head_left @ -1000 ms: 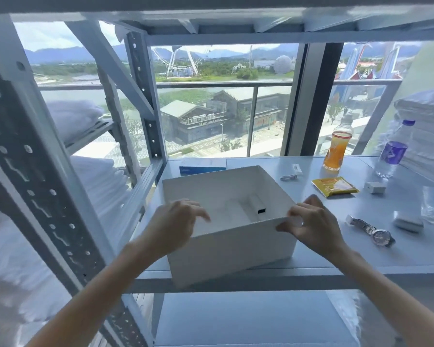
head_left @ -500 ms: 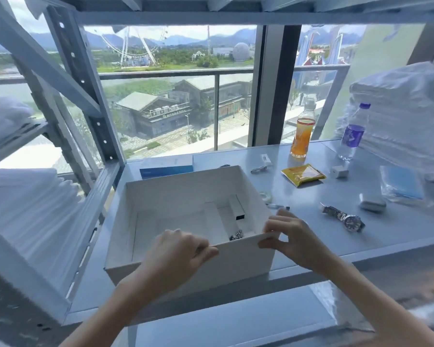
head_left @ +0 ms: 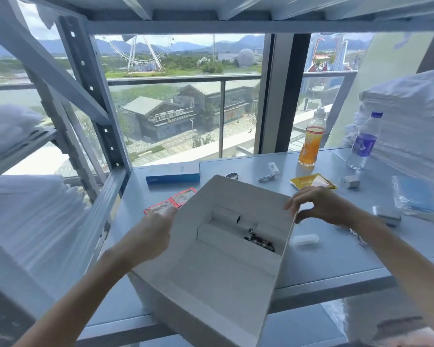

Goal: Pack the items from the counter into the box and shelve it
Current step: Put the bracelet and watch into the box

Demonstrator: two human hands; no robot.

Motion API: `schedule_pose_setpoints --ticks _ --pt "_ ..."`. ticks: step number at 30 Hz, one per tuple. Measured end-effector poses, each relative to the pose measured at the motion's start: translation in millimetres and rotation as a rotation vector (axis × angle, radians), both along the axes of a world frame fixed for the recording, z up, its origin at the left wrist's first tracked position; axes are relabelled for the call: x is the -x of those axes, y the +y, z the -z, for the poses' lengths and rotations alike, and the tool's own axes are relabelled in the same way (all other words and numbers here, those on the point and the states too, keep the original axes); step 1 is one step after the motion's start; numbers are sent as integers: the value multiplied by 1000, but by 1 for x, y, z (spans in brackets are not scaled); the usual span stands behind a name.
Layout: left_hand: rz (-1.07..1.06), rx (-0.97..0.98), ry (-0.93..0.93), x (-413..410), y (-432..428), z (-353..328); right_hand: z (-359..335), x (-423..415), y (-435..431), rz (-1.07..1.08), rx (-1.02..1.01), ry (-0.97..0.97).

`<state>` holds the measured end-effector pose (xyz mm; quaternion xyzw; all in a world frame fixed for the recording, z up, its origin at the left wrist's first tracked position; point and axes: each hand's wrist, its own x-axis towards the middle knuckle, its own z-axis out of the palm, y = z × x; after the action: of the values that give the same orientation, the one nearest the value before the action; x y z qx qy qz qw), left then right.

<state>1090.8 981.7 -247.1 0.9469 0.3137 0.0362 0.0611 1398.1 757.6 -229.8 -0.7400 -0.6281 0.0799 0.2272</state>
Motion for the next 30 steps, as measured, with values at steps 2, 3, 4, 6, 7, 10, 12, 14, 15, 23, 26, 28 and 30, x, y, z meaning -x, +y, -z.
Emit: schedule_pose_setpoints --ticks 2,3,4,6,7,10,12,14,15,23,26,28,30 --pt "-20 82 149 12 -6 -4 8 2 9 38 -131 -128" --pt "-3 155 212 17 -6 -8 12 5 15 51 -168 -153" --pt "20 240 240 21 -5 -12 16 7 23 65 -195 -147" --pt "57 357 215 22 0 -16 21 11 39 86 -228 -112" --pt "54 378 146 17 4 -16 22 14 46 88 -229 -91" --pt "-80 548 -244 -11 12 -14 25 21 55 115 -236 188" --pt "-161 725 -443 -26 11 -13 24 30 46 168 -235 626" --pt "-203 755 -523 -32 10 -8 25 37 37 194 -216 943" --pt "-205 710 -501 -33 7 -6 24 40 34 176 -175 975" --pt "-216 538 -227 -37 -9 -1 15 37 37 200 -48 824" --pt "-260 395 -146 -49 -6 -7 19 34 34 218 -69 764" --pt "-269 260 -61 -54 -2 -4 23 28 25 211 -49 754" --pt "-271 207 -48 -54 -1 0 31 20 8 288 -62 701"
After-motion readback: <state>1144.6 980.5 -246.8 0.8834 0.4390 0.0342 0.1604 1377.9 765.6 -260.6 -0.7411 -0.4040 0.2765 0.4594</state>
